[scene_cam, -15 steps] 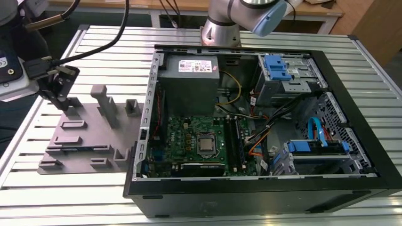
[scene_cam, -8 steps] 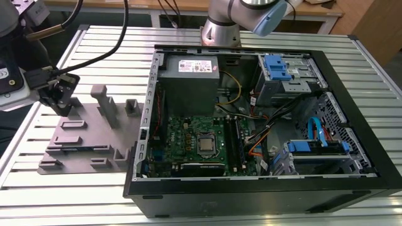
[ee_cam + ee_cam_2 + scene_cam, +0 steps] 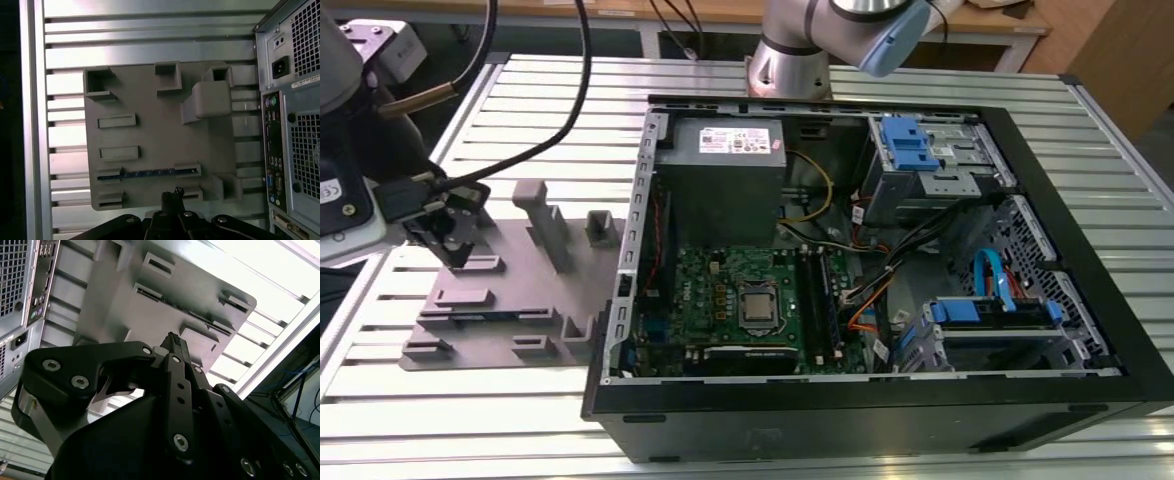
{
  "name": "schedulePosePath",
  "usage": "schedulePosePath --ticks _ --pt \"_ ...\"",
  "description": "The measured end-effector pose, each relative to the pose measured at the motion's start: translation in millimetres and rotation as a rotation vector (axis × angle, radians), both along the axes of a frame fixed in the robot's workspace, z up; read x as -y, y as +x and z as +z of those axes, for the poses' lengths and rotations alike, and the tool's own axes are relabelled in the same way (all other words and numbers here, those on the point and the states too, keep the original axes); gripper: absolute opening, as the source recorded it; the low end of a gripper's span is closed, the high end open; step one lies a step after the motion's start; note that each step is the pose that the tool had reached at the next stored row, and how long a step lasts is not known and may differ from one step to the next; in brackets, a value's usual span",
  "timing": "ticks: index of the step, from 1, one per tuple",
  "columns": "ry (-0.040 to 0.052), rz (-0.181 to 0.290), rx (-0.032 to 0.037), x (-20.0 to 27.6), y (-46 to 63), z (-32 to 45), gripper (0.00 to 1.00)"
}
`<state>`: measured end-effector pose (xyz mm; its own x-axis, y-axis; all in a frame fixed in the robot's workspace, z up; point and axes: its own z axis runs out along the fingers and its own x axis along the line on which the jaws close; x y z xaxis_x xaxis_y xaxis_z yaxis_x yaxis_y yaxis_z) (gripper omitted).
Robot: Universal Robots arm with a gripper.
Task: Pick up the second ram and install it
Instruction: 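Reach for the second ram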
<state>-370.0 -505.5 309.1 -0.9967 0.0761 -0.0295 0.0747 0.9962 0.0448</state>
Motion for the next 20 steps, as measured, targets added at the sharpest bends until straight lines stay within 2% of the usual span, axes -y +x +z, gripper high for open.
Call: schedulePosePath --ticks 3,20 --pt "0.0 0.0 -0.0001 2.0 -0.1 -5.4 0.07" --pt "0.0 0.001 0.0 2.4 0.0 -36.4 0.07"
